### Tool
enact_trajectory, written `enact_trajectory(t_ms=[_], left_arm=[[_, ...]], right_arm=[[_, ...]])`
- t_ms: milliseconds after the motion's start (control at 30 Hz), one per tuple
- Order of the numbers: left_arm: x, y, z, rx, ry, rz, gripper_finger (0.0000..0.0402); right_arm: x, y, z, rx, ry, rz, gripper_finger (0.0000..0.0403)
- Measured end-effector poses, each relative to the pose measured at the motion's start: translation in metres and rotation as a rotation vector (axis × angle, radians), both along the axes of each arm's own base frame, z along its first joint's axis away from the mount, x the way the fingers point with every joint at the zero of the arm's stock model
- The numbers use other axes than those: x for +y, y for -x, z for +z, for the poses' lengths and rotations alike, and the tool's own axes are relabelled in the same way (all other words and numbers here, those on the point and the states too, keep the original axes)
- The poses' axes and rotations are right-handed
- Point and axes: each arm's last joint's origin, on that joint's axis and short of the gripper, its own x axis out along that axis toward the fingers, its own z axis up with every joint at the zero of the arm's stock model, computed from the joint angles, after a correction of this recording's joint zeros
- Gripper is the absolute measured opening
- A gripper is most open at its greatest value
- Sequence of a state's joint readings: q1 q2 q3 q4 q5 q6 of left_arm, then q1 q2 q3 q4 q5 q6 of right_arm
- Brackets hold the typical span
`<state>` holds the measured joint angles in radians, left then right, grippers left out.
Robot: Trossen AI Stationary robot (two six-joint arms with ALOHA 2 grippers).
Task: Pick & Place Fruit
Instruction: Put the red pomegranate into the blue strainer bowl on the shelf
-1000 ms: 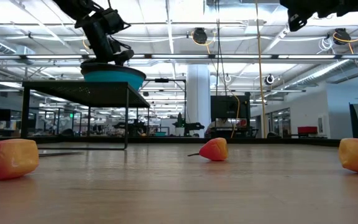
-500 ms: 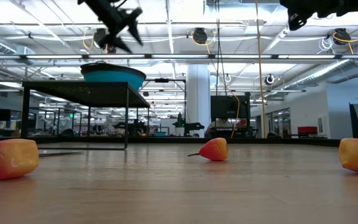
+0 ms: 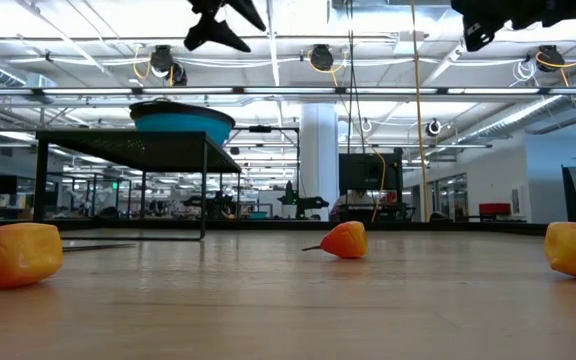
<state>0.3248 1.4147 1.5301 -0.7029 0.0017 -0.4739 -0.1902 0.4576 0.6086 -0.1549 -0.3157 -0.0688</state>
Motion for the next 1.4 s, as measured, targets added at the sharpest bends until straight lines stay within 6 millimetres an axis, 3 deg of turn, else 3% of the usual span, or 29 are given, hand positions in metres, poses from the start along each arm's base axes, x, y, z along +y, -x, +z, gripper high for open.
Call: enact_trajectory(t_ms=[333,700,900,1133,1400], left_arm=[[-0.079,-0.03,-0.027,-0.106,-0.07,-0.133,0.0141],[-0.126,-0.036,-0.069,-0.164,-0.079,-0.196,0.0051],[-0.142,-0.033,-0.079,-0.169,-0.154,-0.29,0.0004],[-0.142,-0.023,-0.08,-0.182,-0.197,-0.351,0.001],[-0.135,0.012,-0.089,-0.269,-0.191,-0.351,0.0011]], right_arm=[[0.003,0.0,-0.009,0.08,-0.115,0.088,0.0001],[0.011,-0.004,-0.03,0.145,-0.159,0.183,0.0],[0.019,-0.005,-0.033,0.131,-0.105,0.248,0.0],[0.027,-0.005,-0.03,0.09,-0.058,0.302,0.0],[0.035,-0.005,-0.03,0.094,-0.034,0.295,0.0]])
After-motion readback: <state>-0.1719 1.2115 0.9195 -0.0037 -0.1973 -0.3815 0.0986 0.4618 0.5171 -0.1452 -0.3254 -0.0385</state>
